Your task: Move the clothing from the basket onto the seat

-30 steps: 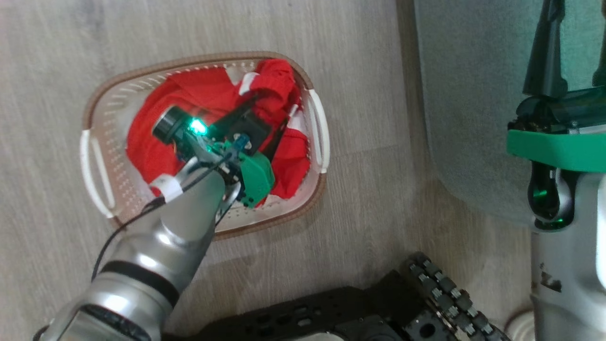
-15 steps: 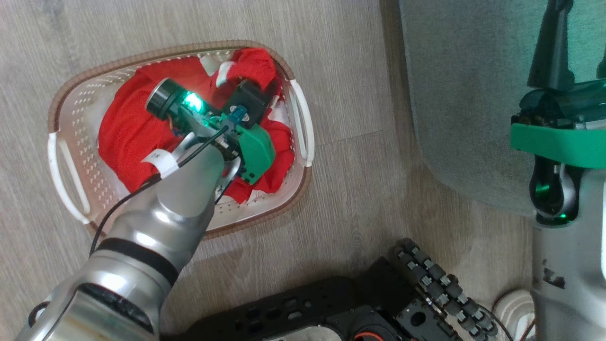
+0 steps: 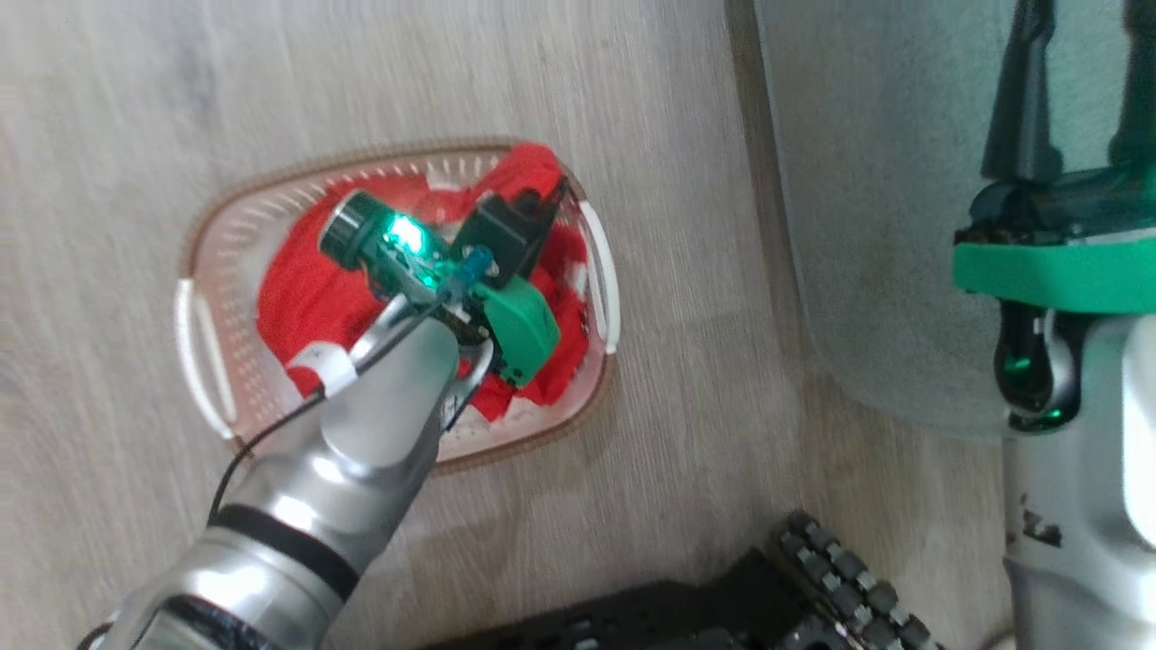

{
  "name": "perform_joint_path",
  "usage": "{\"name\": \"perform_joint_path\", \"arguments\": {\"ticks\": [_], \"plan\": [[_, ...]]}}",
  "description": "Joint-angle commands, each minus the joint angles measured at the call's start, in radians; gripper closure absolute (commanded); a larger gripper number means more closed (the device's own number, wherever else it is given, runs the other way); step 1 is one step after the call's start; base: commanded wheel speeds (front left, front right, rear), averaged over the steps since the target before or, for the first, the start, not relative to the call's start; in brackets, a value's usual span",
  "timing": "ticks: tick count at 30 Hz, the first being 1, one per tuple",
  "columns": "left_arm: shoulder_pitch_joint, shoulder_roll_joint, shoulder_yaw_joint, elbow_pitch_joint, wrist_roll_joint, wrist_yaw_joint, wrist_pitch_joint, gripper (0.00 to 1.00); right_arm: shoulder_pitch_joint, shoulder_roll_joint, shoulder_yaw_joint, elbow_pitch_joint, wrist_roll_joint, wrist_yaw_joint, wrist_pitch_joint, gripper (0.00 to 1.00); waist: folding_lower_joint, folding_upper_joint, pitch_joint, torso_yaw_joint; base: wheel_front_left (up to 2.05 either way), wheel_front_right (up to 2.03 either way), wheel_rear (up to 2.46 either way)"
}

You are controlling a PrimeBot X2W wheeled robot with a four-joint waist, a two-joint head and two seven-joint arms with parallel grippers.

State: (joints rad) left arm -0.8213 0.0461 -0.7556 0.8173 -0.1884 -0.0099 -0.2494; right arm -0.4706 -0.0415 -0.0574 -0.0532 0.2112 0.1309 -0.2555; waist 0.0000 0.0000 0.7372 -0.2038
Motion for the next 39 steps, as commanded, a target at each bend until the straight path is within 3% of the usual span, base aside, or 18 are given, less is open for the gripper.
{"name": "perform_joint_path", "arguments": {"ticks": [1, 24, 39], "plan": [[0.027, 0.014, 0.028, -0.047, 0.010, -0.001, -0.012, 1.00, 0.047, -0.009, 0.016, -0.015, -0.008, 0.000, -0.006, 0.00, 0.0000, 0.0000, -0.080, 0.032, 0.00, 0.00, 0.00], [0.190, 0.042, 0.104, -0.275, 0.004, -0.038, -0.012, 1.00, 0.310, -0.009, 0.030, 0.188, -0.071, 0.000, -0.006, 0.00, 0.0000, 0.0000, -0.647, 0.100, 0.00, 0.00, 0.00], [0.082, 0.050, 0.144, -0.346, 0.003, -0.053, -0.012, 1.00, 0.356, -0.009, 0.127, 0.244, -0.078, 0.000, -0.006, 0.00, 0.0000, 0.0000, -0.778, 0.124, 0.00, 0.00, 0.00]]}}
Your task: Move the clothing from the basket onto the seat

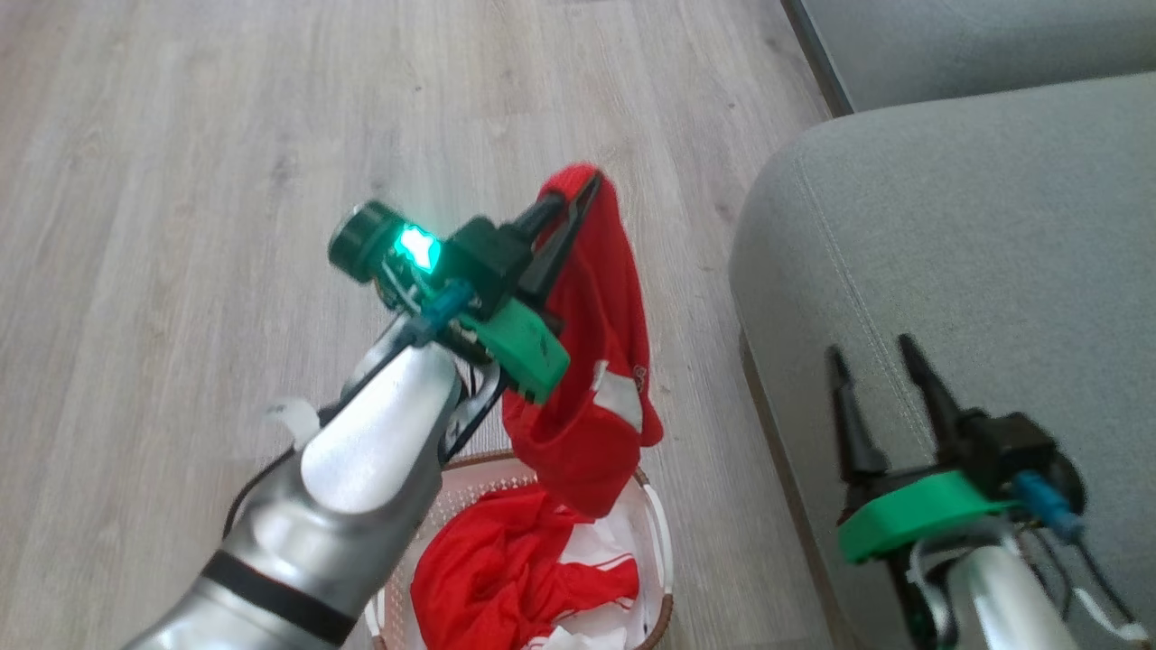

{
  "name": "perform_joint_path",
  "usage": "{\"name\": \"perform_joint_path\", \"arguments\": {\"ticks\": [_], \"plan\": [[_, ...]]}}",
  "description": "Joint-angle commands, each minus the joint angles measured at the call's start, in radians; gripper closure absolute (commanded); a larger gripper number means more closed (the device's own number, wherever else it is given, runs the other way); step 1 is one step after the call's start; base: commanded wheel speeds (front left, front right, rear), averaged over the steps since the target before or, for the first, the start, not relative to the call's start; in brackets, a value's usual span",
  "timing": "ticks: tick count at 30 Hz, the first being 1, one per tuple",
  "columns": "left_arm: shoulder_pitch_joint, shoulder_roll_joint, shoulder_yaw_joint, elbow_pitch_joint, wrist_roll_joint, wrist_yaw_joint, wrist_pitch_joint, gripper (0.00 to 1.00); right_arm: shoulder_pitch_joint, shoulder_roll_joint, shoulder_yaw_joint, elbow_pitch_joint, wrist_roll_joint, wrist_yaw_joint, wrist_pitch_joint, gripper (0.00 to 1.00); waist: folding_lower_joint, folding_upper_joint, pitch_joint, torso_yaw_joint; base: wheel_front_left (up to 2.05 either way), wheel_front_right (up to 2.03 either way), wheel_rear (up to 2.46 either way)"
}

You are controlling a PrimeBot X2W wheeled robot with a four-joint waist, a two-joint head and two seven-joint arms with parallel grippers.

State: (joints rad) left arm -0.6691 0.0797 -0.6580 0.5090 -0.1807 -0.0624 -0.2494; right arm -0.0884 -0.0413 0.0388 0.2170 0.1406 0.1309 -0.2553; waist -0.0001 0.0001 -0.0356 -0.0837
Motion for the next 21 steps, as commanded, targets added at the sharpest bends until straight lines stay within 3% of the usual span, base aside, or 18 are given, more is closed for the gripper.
{"name": "perform_joint_path", "arguments": {"ticks": [1, 10, 21], "plan": [[-0.080, 0.015, 0.045, -0.041, -0.006, -0.002, -0.012, 1.00, -0.031, -0.009, 0.046, -0.019, -0.008, 0.000, -0.006, 0.00, 0.0001, -0.0001, -0.008, 0.007, 0.00, 0.00, 0.00], [-0.143, -0.011, 0.001, -0.067, -0.025, -0.022, -0.003, 1.00, -0.111, -0.009, 0.188, 0.094, -0.037, 0.000, -0.006, 0.00, 0.0001, -0.0001, -0.040, 0.033, 0.00, 0.00, 0.00], [-0.155, -0.027, -0.066, -0.122, -0.069, -0.012, 0.004, 1.00, -0.264, -0.011, 0.267, 0.274, -0.079, 0.000, -0.006, 0.00, 0.0001, -0.0001, -0.061, 0.084, 0.00, 0.00, 0.00]]}}
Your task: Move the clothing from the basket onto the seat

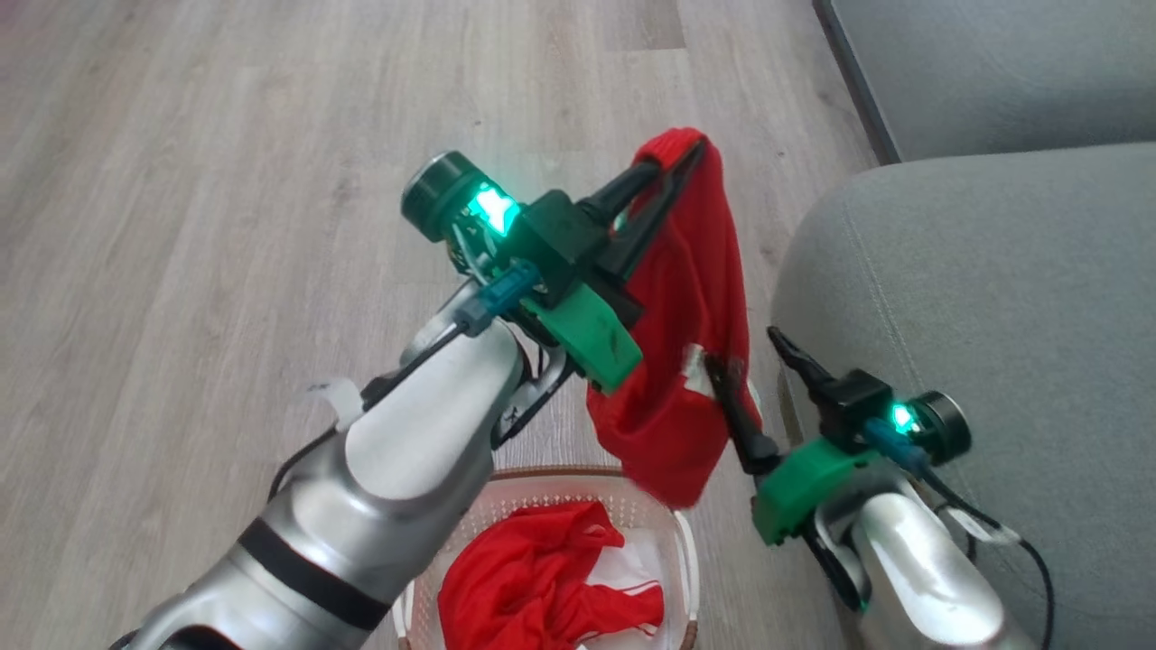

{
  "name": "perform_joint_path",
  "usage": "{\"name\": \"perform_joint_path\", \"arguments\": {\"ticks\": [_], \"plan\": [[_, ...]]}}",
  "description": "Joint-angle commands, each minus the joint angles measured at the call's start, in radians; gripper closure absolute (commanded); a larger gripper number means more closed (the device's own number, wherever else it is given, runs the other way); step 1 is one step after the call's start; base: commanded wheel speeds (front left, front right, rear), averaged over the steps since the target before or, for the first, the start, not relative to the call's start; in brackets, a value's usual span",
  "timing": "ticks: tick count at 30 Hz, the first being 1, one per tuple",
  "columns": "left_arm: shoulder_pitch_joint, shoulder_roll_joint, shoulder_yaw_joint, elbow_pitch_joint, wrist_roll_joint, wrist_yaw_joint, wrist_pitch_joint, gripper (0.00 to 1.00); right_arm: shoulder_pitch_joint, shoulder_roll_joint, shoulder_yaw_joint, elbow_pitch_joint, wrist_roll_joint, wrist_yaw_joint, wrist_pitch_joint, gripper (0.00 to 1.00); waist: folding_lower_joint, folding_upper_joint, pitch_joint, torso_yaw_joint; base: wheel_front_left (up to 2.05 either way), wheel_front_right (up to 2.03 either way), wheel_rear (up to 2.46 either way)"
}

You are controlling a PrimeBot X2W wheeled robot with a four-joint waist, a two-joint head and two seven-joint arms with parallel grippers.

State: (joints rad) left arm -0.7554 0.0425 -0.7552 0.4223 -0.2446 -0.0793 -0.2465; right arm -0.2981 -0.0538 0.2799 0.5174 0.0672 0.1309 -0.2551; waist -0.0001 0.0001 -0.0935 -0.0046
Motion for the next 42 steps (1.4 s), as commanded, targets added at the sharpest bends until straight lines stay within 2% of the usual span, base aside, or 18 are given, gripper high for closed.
{"name": "perform_joint_path", "arguments": {"ticks": [1, 7, 8, 9, 10, 11, 21, 22, 23, 24, 25, 26, 27, 37, 42], "plan": [[-0.067, 0.010, 0.025, -0.039, -0.008, 0.007, 0.001, 1.00, -0.067, 0.002, 0.039, -0.011, -0.002, 0.000, -0.007, 0.00, 0.0001, -0.0001, -0.004, 0.010, 0.00, 0.00, 0.00], [-0.045, 0.009, -0.014, -0.064, -0.036, 0.020, -0.001, 1.00, -0.138, 0.003, 0.163, 0.092, 0.067, 0.000, -0.007, 0.00, 0.0001, -0.0001, -0.014, 0.049, 0.00, 0.00, 0.00], [-0.041, 0.008, -0.017, -0.066, -0.040, 0.024, -0.001, 1.00, -0.145, 0.003, 0.175, 0.104, 0.082, 0.000, -0.007, 0.05, 0.0001, -0.0001, -0.015, 0.053, 0.00, 0.00, 0.00], [-0.038, 0.008, -0.019, -0.067, -0.044, 0.027, -0.002, 1.00, -0.151, 0.003, 0.185, 0.112, 0.094, 0.000, -0.007, 0.45, 0.0001, -0.0001, -0.015, 0.058, 0.00, 0.00, 0.00], [-0.034, 0.008, -0.021, -0.066, -0.048, 0.030, -0.002, 1.00, -0.155, 0.003, 0.190, 0.118, 0.104, 0.000, -0.007, 0.68, 0.0001, -0.0001, -0.016, 0.062, 0.00, 0.00, 0.00], [-0.029, 0.008, -0.021, -0.065, -0.052, 0.033, -0.002, 1.00, -0.159, 0.003, 0.193, 0.122, 0.112, 0.000, -0.007, 1.00, 0.0001, -0.0001, -0.016, 0.064, 0.00, 0.00, 0.00], [0.049, 0.039, 0.001, -0.043, -0.086, 0.074, -0.004, 1.00, -0.156, -0.004, 0.142, 0.086, 0.134, 0.000, -0.007, 1.00, 0.0001, -0.0001, -0.005, 0.048, 0.00, 0.00, 0.00], [0.058, 0.041, 0.004, -0.041, -0.089, 0.078, -0.004, 0.88, -0.155, -0.007, 0.134, 0.079, 0.132, 0.000, -0.007, 1.00, 0.0001, -0.0001, -0.003, 0.043, 0.00, 0.00, 0.00], [0.066, 0.044, 0.006, -0.038, -0.091, 0.082, -0.006, 0.65, -0.156, -0.010, 0.125, 0.071, 0.131, 0.000, -0.007, 1.00, 0.0001, -0.0001, -0.001, 0.037, 0.00, 0.00, 0.00], [0.075, 0.045, 0.009, -0.036, -0.094, 0.086, -0.007, 0.53, -0.157, -0.015, 0.116, 0.064, 0.130, 0.000, -0.007, 1.00, 0.0001, -0.0001, 0.002, 0.031, 0.00, 0.00, 0.00], [0.084, 0.046, 0.012, -0.035, -0.097, 0.089, -0.008, 0.22, -0.158, -0.020, 0.107, 0.056, 0.128, 0.000, -0.007, 1.00, 0.0001, -0.0001, 0.004, 0.026, 0.00, 0.00, 0.00], [0.095, 0.046, 0.016, -0.035, -0.101, 0.092, -0.009, 0.02, -0.160, -0.025, 0.098, 0.048, 0.126, 0.000, -0.007, 1.00, 0.0001, -0.0001, 0.007, 0.018, 0.00, 0.00, 0.00], [0.105, 0.046, 0.018, -0.036, -0.105, 0.093, -0.011, 0.00, -0.162, -0.032, 0.088, 0.041, 0.124, 0.000, -0.007, 1.00, 0.0001, -0.0001, 0.009, 0.012, 0.00, 0.00, 0.00], [0.187, 0.043, 0.025, -0.033, -0.111, 0.094, -0.015, 0.00, -0.181, -0.108, -0.019, -0.017, 0.090, 0.000, -0.007, 1.00, 0.0001, -0.0001, 0.029, -0.059, 0.00, 0.00, 0.00], [0.231, 0.040, 0.027, -0.032, -0.101, 0.085, -0.015, 0.00, -0.190, -0.167, -0.095, -0.041, 0.075, 0.000, -0.007, 1.00, 0.0001, -0.0001, 0.044, -0.107, 0.00, 0.00, 0.00]]}}
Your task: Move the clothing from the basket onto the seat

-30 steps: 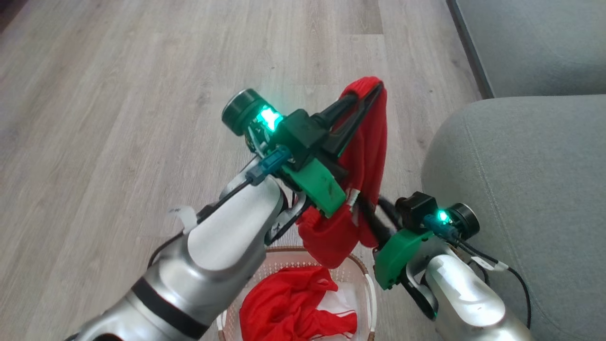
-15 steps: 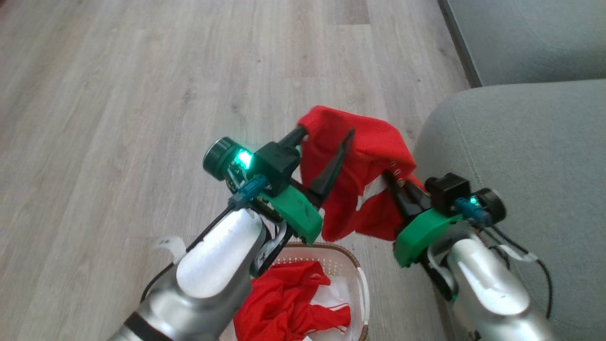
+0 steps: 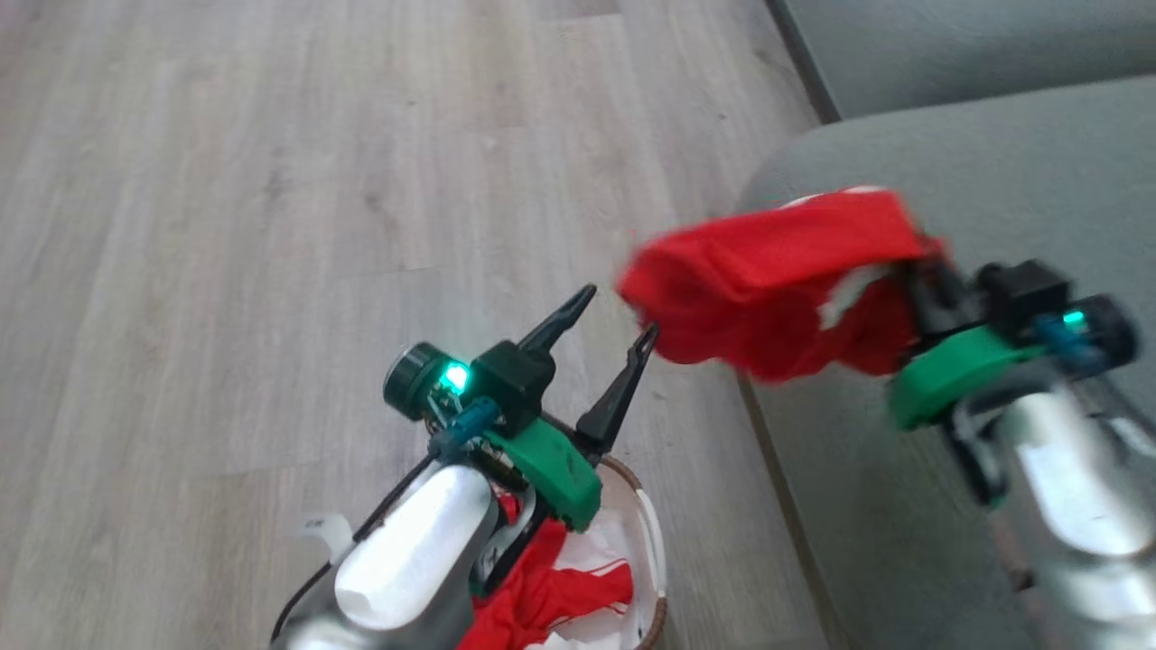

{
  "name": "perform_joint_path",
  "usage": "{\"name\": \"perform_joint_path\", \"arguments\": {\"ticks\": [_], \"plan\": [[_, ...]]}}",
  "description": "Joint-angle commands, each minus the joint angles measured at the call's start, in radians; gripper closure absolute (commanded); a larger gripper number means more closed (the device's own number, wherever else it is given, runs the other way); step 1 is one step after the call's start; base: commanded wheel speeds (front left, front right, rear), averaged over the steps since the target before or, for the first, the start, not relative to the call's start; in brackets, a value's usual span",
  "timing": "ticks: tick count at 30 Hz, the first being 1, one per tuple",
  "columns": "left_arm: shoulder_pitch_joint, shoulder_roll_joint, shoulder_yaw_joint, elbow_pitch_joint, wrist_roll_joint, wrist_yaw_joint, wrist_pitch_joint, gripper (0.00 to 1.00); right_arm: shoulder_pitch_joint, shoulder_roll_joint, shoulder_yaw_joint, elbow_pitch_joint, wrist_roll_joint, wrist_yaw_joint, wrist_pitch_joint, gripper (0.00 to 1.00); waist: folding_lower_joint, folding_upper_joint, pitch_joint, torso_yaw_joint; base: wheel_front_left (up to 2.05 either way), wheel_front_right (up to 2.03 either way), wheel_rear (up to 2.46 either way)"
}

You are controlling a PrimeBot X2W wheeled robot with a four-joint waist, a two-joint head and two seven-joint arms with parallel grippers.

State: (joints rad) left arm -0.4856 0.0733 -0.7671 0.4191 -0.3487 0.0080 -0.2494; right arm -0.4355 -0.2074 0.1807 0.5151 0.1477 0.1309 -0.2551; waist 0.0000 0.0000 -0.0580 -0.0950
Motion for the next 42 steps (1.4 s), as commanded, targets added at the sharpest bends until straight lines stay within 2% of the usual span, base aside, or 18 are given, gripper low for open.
{"name": "perform_joint_path", "arguments": {"ticks": [1, 7, 12, 18, 24, 28, 35, 39, 42], "plan": [[-0.031, 0.008, 0.040, -0.028, 0.005, -0.004, -0.012, 0.00, -0.054, -0.025, -0.011, -0.044, -0.009, 0.000, -0.007, 1.00, 0.0000, 0.0000, 0.011, -0.027, 0.00, 0.00, 0.00], [0.000, 0.000, 0.059, -0.030, 0.019, -0.008, -0.012, 0.00, -0.049, -0.082, -0.082, -0.081, -0.019, 0.000, -0.007, 1.00, 0.0000, 0.0000, 0.031, -0.097, 0.00, 0.00, 0.00], [0.021, -0.005, 0.080, -0.036, 0.030, -0.010, -0.012, 0.00, -0.020, -0.104, -0.118, -0.102, -0.018, 0.000, -0.007, 1.00, 0.0000, 0.0000, 0.049, -0.167, 0.00, 0.00, 0.00], [0.034, -0.010, 0.101, -0.039, 0.047, -0.017, -0.012, 0.00, 0.016, -0.103, -0.114, -0.120, -0.012, 0.000, -0.007, 1.00, 0.0000, 0.0000, 0.077, -0.254, 0.00, 0.00, 0.00], [0.030, -0.016, 0.108, -0.041, 0.063, -0.027, -0.012, 0.00, 0.017, -0.096, -0.092, -0.128, 0.001, 0.000, -0.007, 1.00, 0.0000, 0.0000, 0.113, -0.303, 0.00, 0.00, 0.00], [0.020, -0.018, 0.113, -0.043, 0.072, -0.033, -0.012, 0.00, 0.006, -0.091, -0.074, -0.119, 0.013, 0.000, -0.005, 1.00, 0.0000, 0.0000, 0.147, -0.308, 0.00, 0.00, 0.00], [-0.012, -0.019, 0.130, -0.049, 0.093, -0.039, -0.012, 0.00, -0.075, -0.101, -0.052, -0.085, 0.024, 0.000, -0.002, 1.00, 0.0000, 0.0000, 0.229, -0.279, 0.00, 0.00, 0.00], [-0.039, -0.010, 0.149, -0.056, 0.110, -0.041, -0.012, 0.00, -0.182, -0.116, -0.025, -0.047, 0.046, 0.000, 0.006, 1.00, 0.0000, 0.0000, 0.294, -0.247, 0.00, 0.00, 0.00], [-0.071, 0.006, 0.165, -0.066, 0.124, -0.041, -0.012, 0.00, -0.320, -0.169, 0.027, 0.007, 0.057, 0.000, 0.020, 1.00, 0.0000, 0.0000, 0.377, -0.209, 0.00, 0.00, 0.00]]}}
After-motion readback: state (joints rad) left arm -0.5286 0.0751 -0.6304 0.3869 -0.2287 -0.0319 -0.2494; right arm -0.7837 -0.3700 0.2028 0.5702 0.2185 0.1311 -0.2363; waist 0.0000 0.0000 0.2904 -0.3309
